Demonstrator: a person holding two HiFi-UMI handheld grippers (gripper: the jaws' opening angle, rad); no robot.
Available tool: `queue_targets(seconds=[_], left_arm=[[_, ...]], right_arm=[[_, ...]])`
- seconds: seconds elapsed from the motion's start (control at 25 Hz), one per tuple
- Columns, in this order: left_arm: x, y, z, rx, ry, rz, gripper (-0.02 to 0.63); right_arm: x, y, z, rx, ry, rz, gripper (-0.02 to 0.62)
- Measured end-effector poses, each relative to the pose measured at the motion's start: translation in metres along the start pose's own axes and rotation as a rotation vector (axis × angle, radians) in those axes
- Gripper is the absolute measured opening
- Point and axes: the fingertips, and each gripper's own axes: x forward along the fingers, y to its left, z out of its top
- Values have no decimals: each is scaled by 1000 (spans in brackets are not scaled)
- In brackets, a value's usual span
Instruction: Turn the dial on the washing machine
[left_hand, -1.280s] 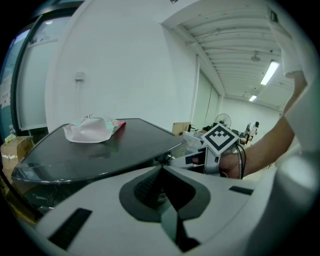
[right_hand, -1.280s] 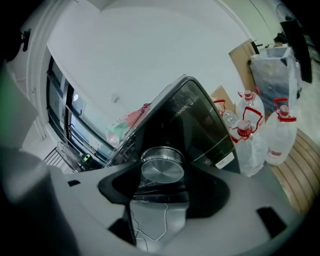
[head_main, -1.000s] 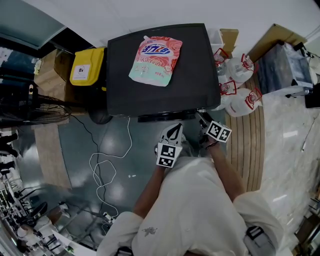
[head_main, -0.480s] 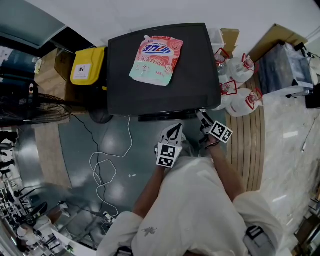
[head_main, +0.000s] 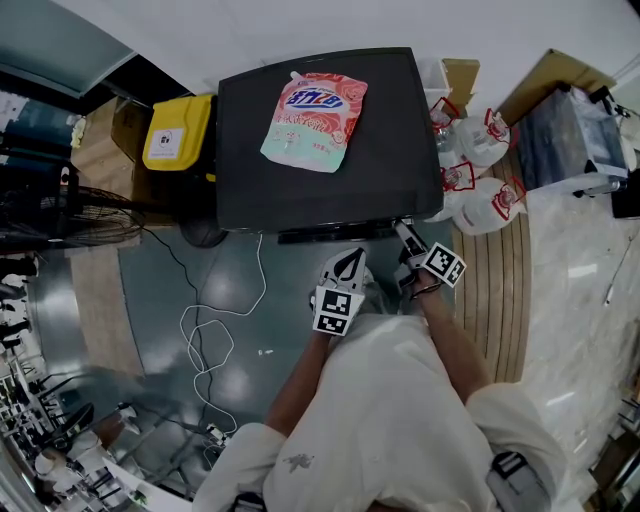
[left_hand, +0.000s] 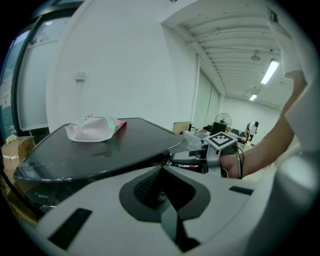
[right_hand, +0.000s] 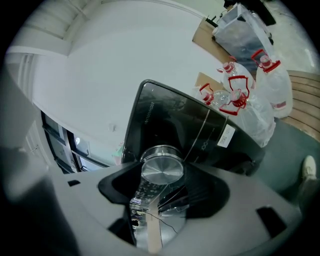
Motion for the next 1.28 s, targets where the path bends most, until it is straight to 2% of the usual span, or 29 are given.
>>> queue_targets(seconds=[0.28, 0.44, 0.56, 0.96, 1.28], left_arm=[[0, 0, 1, 1, 0, -1, 12], [-1, 0, 1, -1, -3, 0, 12], [0, -1, 2, -1, -6, 0, 12], [5, 1, 13, -30, -35, 3, 12], [9, 3, 24, -47, -62, 10, 12]], right_arm=[[2, 1, 1, 14, 1, -2, 284], [2, 3, 1, -31, 13, -15, 287], [2, 5, 0, -125, 50, -28, 321], [-15, 5, 6, -447, 111, -150, 314], [-32, 38, 10, -797, 137, -166, 287]])
